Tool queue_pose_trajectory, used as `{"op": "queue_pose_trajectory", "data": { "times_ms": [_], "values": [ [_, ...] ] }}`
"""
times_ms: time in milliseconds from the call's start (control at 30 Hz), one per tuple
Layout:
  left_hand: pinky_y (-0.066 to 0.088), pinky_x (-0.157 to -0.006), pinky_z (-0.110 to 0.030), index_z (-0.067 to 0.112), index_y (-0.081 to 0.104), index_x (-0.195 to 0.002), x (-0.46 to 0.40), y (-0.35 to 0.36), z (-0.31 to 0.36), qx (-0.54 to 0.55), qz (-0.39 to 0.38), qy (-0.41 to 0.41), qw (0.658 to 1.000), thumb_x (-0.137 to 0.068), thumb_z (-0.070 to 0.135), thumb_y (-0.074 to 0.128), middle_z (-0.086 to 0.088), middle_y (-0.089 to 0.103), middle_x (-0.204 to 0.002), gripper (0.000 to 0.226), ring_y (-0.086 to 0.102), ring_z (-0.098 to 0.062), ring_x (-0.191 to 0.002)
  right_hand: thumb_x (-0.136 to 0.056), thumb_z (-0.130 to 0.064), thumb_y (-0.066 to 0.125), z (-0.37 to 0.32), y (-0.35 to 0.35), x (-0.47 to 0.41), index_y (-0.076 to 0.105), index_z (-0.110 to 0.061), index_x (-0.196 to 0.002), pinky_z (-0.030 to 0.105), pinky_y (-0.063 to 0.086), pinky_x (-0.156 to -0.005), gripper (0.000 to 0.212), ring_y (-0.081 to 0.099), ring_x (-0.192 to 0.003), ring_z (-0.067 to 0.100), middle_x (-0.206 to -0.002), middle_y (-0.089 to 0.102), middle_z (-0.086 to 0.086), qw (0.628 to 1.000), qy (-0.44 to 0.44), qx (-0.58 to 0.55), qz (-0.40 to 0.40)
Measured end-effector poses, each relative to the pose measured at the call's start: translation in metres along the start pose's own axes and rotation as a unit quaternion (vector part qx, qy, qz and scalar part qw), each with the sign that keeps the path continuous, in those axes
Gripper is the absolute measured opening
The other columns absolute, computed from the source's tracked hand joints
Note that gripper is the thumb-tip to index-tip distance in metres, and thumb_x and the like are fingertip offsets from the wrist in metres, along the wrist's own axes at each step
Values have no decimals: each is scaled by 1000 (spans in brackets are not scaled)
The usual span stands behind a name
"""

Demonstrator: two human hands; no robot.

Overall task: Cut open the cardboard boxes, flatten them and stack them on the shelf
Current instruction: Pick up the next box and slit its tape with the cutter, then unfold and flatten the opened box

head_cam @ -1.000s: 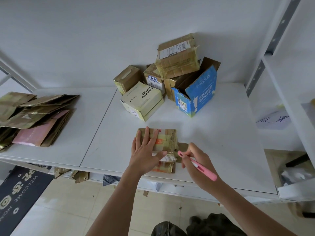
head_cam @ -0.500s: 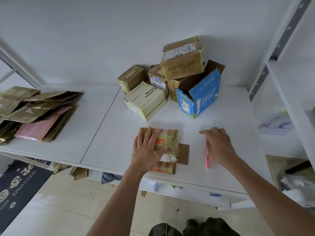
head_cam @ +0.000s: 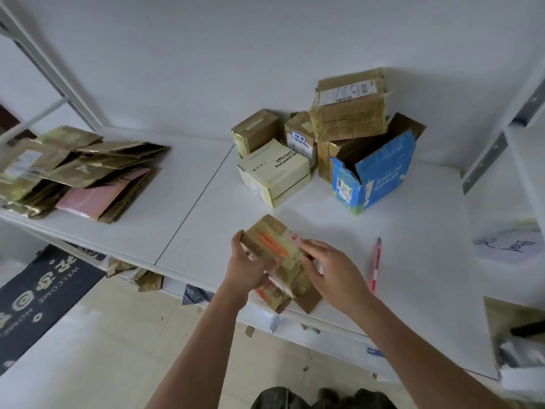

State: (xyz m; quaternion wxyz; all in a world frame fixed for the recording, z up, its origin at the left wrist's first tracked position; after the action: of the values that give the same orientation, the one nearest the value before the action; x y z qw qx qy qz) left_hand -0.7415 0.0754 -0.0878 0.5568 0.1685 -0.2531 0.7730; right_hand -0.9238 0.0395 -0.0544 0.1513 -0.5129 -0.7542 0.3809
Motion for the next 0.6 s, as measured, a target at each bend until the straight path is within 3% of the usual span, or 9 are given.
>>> {"op": "queue_pose_trajectory", "data": {
  "times_ms": [67,167,267,433,600],
  "values": [
    [61,-72,-44,42,35,-127,2,1,0,37,24,-12,999,-75,-3,73,-16,62,-116,79,64,-26,-78,-100,-28,50,-3,-4,-3,62,-21,-131,32,54,-83,34,64,-104,11,-125,65,-8,999,10,28,14],
    [58,-74,-53,40,38,-120,6,1,2,65,56,-27,996,-70,-13,61,-25,62,-114,77,59,-28,-67,-99,-33,53,-11,-8,-14,69,-17,-115,33,54,-81,29,65,-101,16,-116,68,-3,997,20,75,25],
    [57,-73,-56,37,40,-123,11,4,8,70,65,-16,995,-71,-12,56,-22,61,-109,73,60,-29,-68,-95,-40,59,-22,2,-28,61,-14,-127,28,51,-88,41,61,-111,15,-127,63,-2,997,6,81,-12],
    [58,-74,-55,34,40,-128,11,4,8,79,53,-20,995,-71,-15,61,-14,58,-105,78,58,-28,-69,-86,-39,72,-27,13,-49,54,-12,-136,29,51,-89,60,61,-110,19,-122,63,3,992,15,105,-62],
    [50,-63,-38,35,40,-128,10,5,9,96,38,-25,994,-69,-16,61,-15,57,-107,81,54,-28,-66,-88,-31,65,-35,19,-62,63,-7,-99,27,43,-57,26,66,-76,26,-87,67,8,975,18,197,-105]
  ]
}}
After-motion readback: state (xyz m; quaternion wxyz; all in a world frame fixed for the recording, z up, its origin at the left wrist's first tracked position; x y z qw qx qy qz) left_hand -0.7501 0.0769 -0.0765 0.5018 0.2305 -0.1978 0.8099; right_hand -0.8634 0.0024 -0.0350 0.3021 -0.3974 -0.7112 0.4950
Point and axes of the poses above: each hand's wrist, its own x-axis away from the middle knuckle, its own y-axis out of the palm, z = x × y, the point moved 9 cm from there along -x, towards the middle knuckle
